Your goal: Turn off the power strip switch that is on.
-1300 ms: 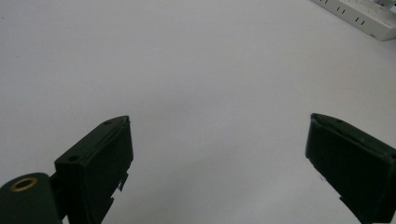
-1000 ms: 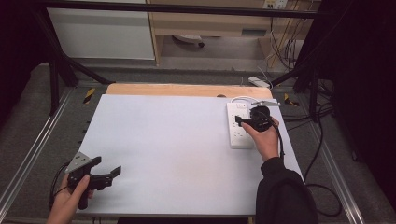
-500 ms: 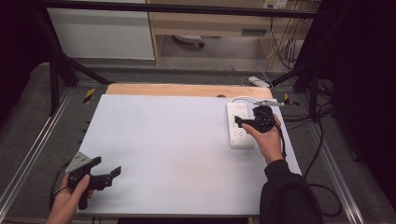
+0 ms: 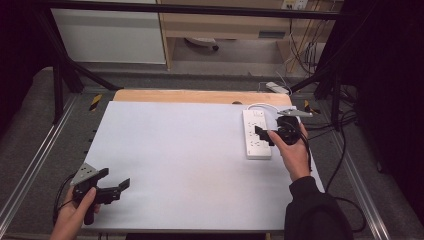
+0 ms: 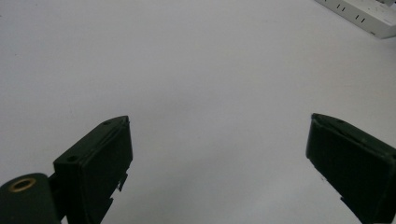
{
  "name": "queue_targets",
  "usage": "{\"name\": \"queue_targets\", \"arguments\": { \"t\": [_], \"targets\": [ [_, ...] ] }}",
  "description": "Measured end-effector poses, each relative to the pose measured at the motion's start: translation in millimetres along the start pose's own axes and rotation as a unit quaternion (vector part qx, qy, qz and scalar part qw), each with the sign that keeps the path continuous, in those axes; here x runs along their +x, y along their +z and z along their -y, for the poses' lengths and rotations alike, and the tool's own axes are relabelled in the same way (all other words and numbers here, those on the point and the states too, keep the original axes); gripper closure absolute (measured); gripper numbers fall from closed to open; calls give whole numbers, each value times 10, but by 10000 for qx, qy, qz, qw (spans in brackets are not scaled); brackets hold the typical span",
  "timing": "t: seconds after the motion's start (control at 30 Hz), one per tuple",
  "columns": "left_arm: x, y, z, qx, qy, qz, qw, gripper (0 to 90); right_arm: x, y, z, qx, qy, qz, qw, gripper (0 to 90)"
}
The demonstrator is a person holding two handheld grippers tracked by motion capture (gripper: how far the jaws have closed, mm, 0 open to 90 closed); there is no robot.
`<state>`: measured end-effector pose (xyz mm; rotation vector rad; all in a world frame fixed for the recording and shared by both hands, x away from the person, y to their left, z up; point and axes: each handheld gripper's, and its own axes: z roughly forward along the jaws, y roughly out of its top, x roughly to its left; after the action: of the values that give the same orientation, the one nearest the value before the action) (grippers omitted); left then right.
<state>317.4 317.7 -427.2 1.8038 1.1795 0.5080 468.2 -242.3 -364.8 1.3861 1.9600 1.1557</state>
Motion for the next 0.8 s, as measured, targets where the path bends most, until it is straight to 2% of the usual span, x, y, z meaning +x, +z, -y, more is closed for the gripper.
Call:
{"name": "queue_targets", "arguments": {
  "t": [0.13,0.23,0.33,0.4,0.63,0.8],
  "targets": [
    [-2,-2,0,4,2,-6,10000,71,-6,-70,25,-25,-68,-85,9999,28],
    [-1,-4,1,14,1,-7,10000,71,-4,-136,49,-72,-186,6,9998,27],
    [0,-5,1,12,-1,-14,10000,71,-16,-200,84,-136,-135,-39,9998,29],
    [-2,-3,2,7,-2,-14,10000,71,-28,-237,110,-179,-196,0,9996,30],
    [-3,-2,2,20,0,-14,10000,71,-56,-370,207,-198,-160,-64,9997,36],
    [-6,-3,4,26,-8,-2,10000,71,-78,-459,301,-207,-151,-26,9997,49]
  ]
}}
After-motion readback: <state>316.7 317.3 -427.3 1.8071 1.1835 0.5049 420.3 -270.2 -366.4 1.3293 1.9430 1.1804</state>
